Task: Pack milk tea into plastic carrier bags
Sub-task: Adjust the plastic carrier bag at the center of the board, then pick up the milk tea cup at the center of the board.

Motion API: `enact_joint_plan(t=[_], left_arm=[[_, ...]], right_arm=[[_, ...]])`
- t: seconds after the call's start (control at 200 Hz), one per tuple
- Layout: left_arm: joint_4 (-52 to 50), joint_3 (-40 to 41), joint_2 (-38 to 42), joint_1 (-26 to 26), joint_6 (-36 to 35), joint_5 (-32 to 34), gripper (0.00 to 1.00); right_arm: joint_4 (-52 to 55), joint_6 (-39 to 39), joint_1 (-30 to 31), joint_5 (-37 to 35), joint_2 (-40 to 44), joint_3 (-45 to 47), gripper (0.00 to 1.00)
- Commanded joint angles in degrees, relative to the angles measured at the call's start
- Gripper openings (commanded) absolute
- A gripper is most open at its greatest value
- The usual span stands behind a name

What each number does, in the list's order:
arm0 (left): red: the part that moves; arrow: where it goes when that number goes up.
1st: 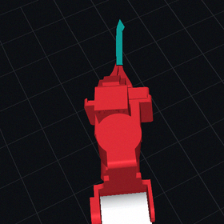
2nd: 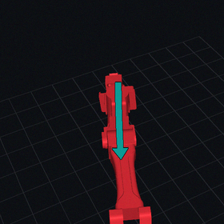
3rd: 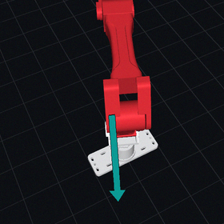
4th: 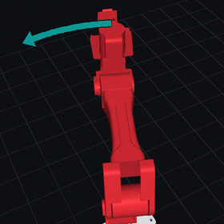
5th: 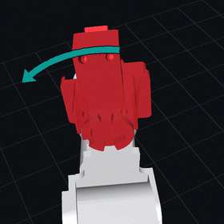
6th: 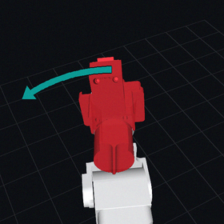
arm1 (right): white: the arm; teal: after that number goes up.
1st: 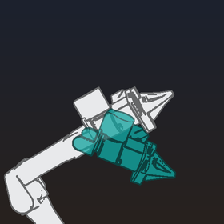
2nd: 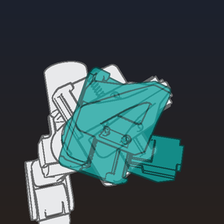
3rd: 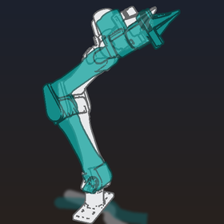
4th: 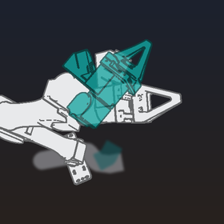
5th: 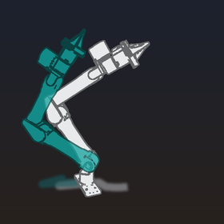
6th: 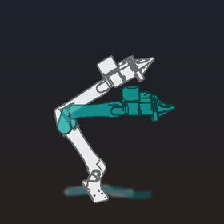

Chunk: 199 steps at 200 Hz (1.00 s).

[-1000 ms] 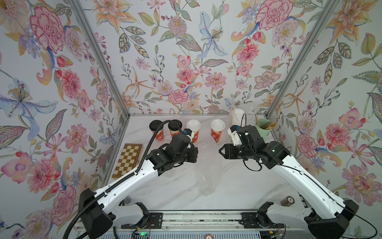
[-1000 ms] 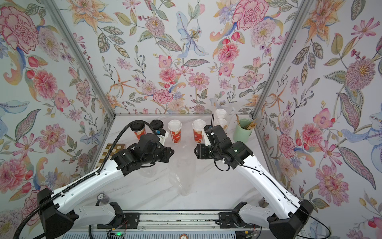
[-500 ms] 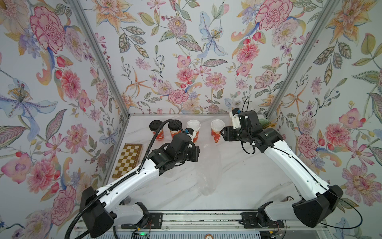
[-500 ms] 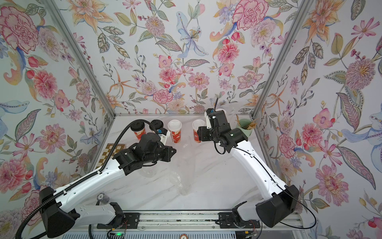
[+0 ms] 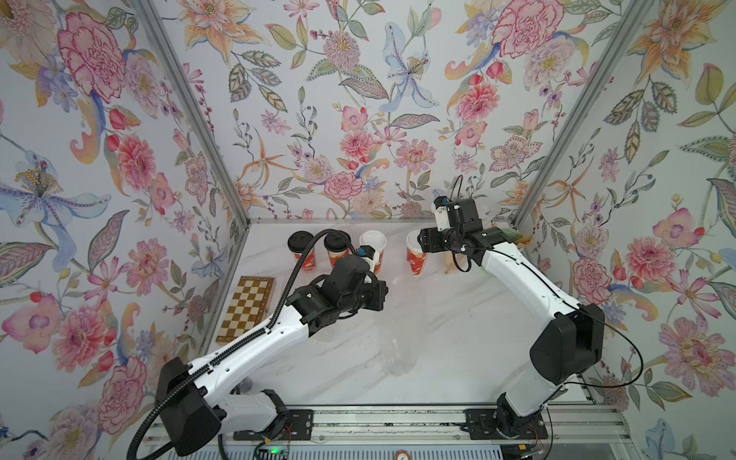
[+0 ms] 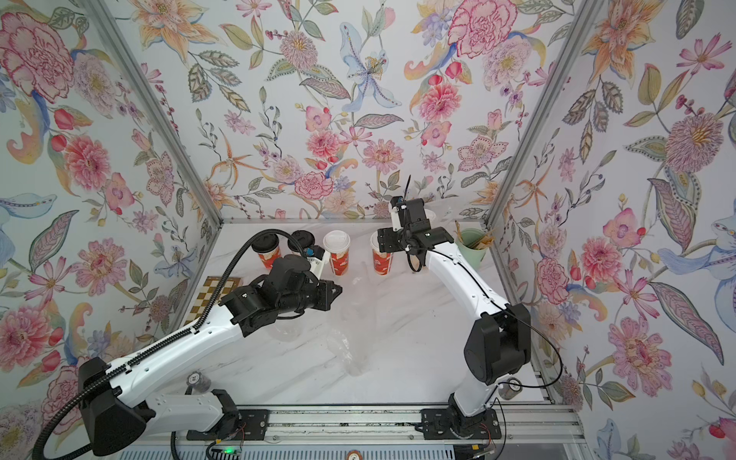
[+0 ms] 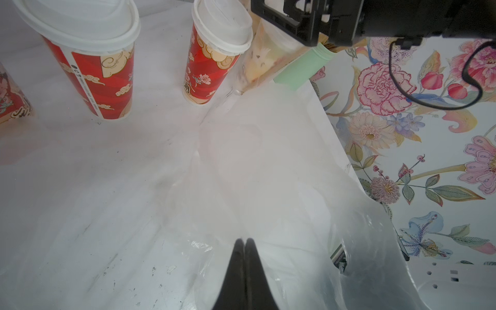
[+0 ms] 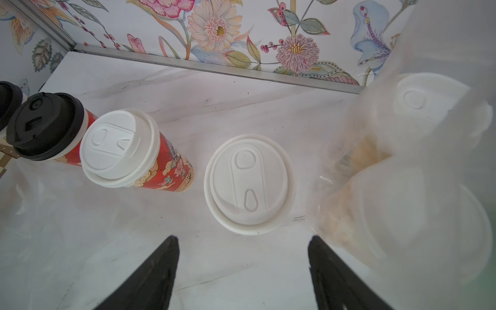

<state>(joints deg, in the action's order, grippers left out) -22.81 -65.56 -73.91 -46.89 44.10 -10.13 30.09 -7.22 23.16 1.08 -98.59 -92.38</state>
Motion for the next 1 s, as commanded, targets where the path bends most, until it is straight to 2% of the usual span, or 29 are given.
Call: enact_joint_plan(t=[0.0, 0.45, 0.991], left_arm=[[0.36, -0.98, -0.84, 0.01, -1.24, -0.76, 0.02], [-0.03, -2.19, -2.16, 0.14, -0.79, -1.01, 0.02], [0.32, -1.54, -1.37, 0.18, 0.01, -0.69, 0.02]], right_arm=[[-1.01, 2.50, -0.47, 0.42, -2.66, -3.19, 0.78], [0.05, 3.95, -0.97, 2.15, -10.98, -9.98, 0.80], [0.93, 6.65, 0.13, -1.22, -12.82, -8.61, 0.79]])
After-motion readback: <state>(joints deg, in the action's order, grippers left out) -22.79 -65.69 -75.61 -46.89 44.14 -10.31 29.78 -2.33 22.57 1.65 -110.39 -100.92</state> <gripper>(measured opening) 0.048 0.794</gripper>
